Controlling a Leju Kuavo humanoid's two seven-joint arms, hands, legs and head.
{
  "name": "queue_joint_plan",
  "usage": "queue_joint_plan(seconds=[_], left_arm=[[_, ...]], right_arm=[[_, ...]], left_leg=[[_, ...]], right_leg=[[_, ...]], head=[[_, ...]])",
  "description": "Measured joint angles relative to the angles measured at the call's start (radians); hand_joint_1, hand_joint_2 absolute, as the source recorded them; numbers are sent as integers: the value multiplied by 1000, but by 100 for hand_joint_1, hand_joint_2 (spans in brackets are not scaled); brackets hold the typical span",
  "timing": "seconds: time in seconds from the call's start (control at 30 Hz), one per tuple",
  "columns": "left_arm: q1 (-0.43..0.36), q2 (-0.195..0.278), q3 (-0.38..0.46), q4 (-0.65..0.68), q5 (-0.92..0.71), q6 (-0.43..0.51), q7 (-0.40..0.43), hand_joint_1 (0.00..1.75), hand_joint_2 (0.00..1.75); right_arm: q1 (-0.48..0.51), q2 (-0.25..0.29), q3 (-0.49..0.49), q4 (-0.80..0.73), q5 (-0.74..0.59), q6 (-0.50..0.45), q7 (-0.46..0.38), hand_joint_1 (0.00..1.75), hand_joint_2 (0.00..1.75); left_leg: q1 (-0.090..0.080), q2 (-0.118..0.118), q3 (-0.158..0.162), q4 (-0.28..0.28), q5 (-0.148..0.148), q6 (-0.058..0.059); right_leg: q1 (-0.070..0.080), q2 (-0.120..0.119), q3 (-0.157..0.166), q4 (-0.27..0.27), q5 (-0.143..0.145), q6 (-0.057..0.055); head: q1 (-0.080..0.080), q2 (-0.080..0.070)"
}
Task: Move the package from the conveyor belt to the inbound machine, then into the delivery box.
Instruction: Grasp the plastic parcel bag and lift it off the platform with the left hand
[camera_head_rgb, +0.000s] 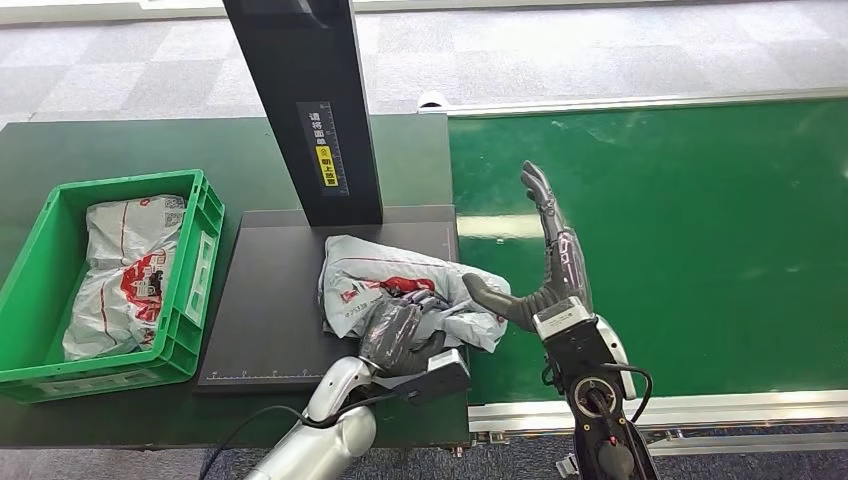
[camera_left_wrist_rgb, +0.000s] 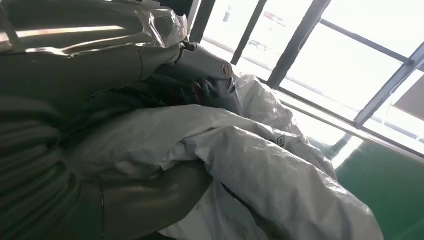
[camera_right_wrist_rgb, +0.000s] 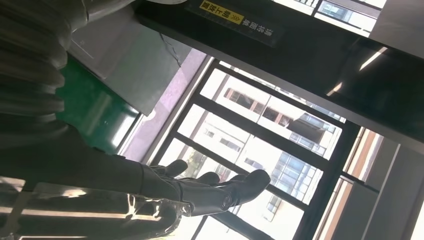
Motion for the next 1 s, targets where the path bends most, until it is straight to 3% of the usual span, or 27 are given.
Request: queue_joint_plan(seconds=[0.4, 0.57, 0.67, 0.8, 0.9, 1.0], left_arm=[[-7, 9, 54, 5, 48, 18, -26, 175, 175], [3, 19, 84, -27, 114, 60, -87, 175, 175], [44, 40, 115, -168, 179, 55, -107, 175, 175], [115, 77, 164, -471, 249, 35, -102, 175, 175], [153, 98, 212, -673, 276, 60, -88, 175, 175], [171, 115, 274, -791, 311, 104, -88, 175, 175]], right_arm=[[-16, -1, 0, 0, -15, -12, -11, 0, 175], [-17, -1, -2, 0, -17, -19, -13, 0, 175], [-13, -1, -10, 0, -17, -34, -14, 0, 175], [7, -2, -30, -10, -8, -54, -14, 0, 175], [24, -2, -43, -21, -1, -62, -14, 0, 175], [32, -2, -52, -26, 7, -64, -14, 0, 175]], left_leg=[[0, 0, 0, 0, 0, 0], [0, 0, 0, 0, 0, 0], [0, 0, 0, 0, 0, 0], [0, 1, -1, 0, 0, 0], [0, 1, -2, 0, 0, 0], [0, 1, -2, 0, 0, 0]], right_leg=[[0, 0, 0, 0, 0, 0], [0, 0, 0, 0, 0, 0], [0, 1, -1, 0, 0, 0], [0, 0, -2, 0, 0, 0], [0, 1, -2, 0, 0, 0], [0, 0, -2, 0, 0, 0]], head=[[0, 0], [0, 0], [0, 0], [0, 0], [0, 0], [0, 0]])
